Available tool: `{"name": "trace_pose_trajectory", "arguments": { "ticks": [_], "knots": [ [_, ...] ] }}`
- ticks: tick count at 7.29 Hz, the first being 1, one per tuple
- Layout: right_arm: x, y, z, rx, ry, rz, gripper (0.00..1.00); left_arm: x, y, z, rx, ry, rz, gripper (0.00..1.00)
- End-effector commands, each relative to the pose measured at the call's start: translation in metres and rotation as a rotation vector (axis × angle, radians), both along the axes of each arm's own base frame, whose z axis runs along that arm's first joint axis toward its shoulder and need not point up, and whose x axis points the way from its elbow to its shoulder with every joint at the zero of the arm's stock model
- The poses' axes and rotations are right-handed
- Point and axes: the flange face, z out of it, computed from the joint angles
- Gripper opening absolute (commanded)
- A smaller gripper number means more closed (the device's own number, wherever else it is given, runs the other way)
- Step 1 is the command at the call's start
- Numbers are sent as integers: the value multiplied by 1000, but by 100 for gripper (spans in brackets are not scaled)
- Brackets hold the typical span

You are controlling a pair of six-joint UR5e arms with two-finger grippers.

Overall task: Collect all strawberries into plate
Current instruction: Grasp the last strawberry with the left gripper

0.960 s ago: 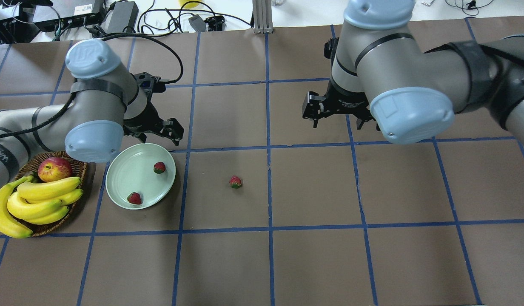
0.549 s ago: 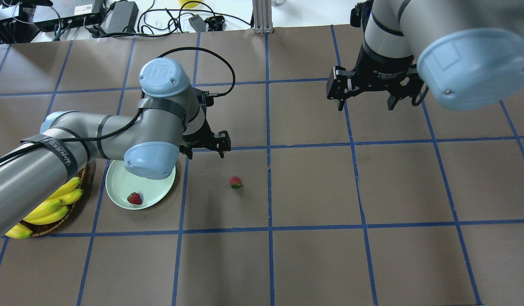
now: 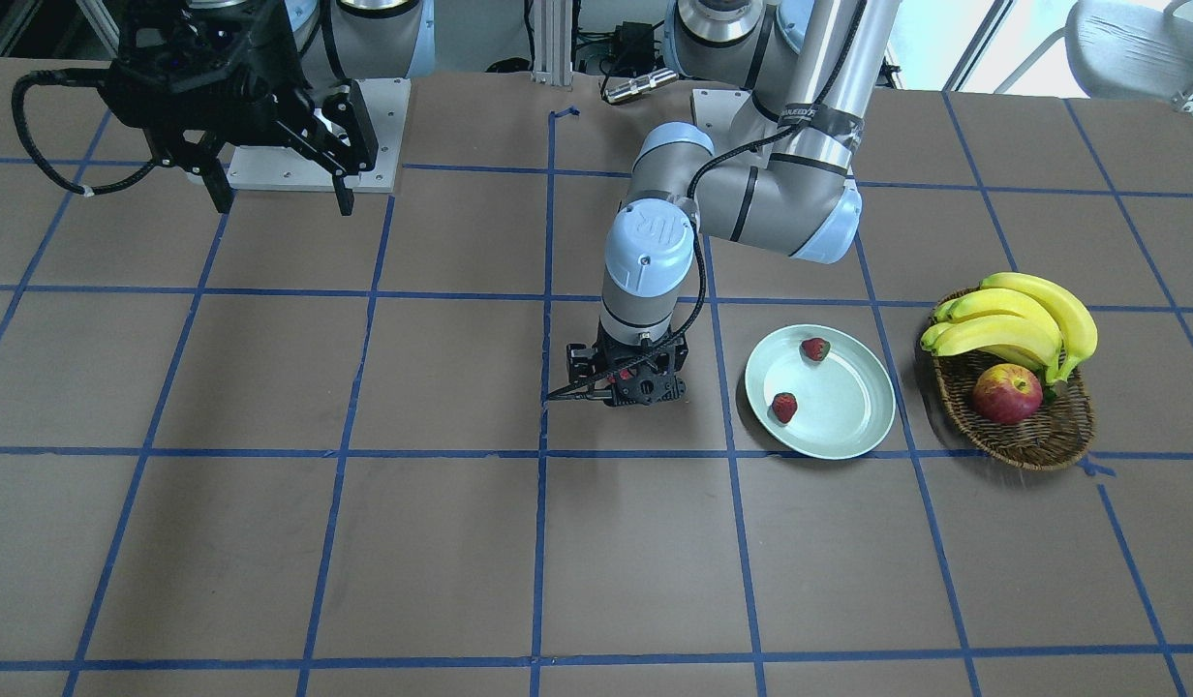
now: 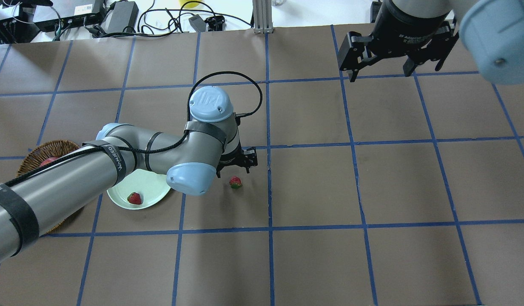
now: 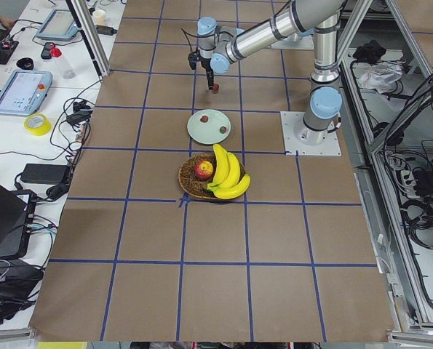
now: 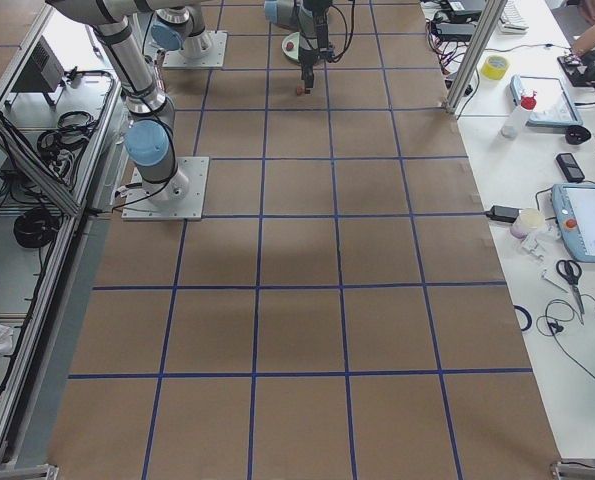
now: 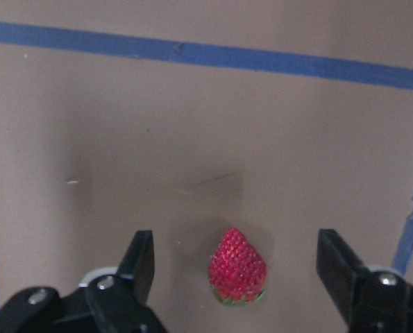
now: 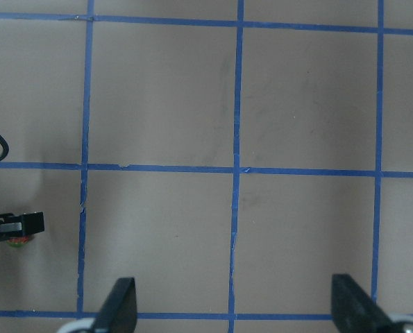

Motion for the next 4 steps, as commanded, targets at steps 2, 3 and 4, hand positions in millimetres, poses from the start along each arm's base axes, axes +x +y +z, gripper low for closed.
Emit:
{"name": "trace_pose_trajectory", "arguments": {
  "ticks": [2,3,4],
  "knots": [
    [-15,-8,8,-40,-17,-44,100,-3,12,-10,16,-6,0,55],
    [-41,-15,11,-36,-18,-89,100,-3,11,-8,9,-3,0,43],
    [-44,-13,15,-40,-5,-93,100,-3,11,-5,5,0,-3,31]
  ]
}}
